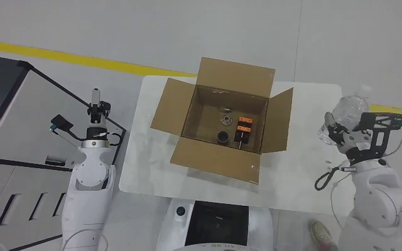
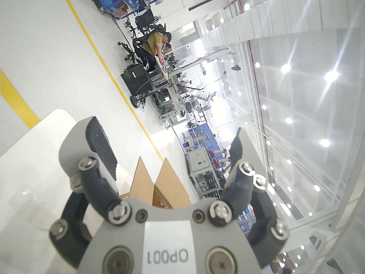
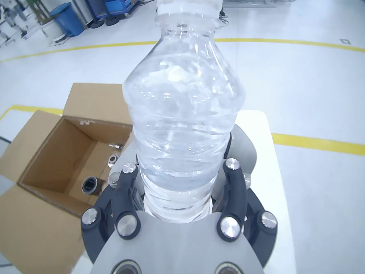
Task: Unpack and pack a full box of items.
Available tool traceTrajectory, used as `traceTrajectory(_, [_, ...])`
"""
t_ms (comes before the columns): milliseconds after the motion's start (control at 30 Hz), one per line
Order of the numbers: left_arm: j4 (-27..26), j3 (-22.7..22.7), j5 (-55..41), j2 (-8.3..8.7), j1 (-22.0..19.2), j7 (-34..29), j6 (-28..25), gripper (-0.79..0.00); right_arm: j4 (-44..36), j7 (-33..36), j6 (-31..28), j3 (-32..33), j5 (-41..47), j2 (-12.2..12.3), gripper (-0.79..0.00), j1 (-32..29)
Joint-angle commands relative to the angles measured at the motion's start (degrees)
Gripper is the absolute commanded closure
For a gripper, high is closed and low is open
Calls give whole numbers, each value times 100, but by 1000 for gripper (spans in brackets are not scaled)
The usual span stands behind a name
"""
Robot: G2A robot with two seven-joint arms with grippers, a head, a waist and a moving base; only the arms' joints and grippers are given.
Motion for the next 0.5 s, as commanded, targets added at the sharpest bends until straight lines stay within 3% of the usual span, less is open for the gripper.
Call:
traceTrajectory(0, [0, 0, 0, 0, 0, 0, 0, -785, 2, -2, 196, -94, -18, -4, 0, 9])
traceTrajectory(300, [0, 0, 0, 0, 0, 0, 0, -785, 2, -39, 190, -105, -2, -3, 0, 16])
traceTrajectory(367, [0, 0, 0, 0, 0, 0, 0, -785, 80, -594, -50, -79, -198, 32, 0, 111])
traceTrajectory(467, [0, 0, 0, 0, 0, 0, 0, -785, 1039, -1997, -241, -104, -998, 101, 0, 525])
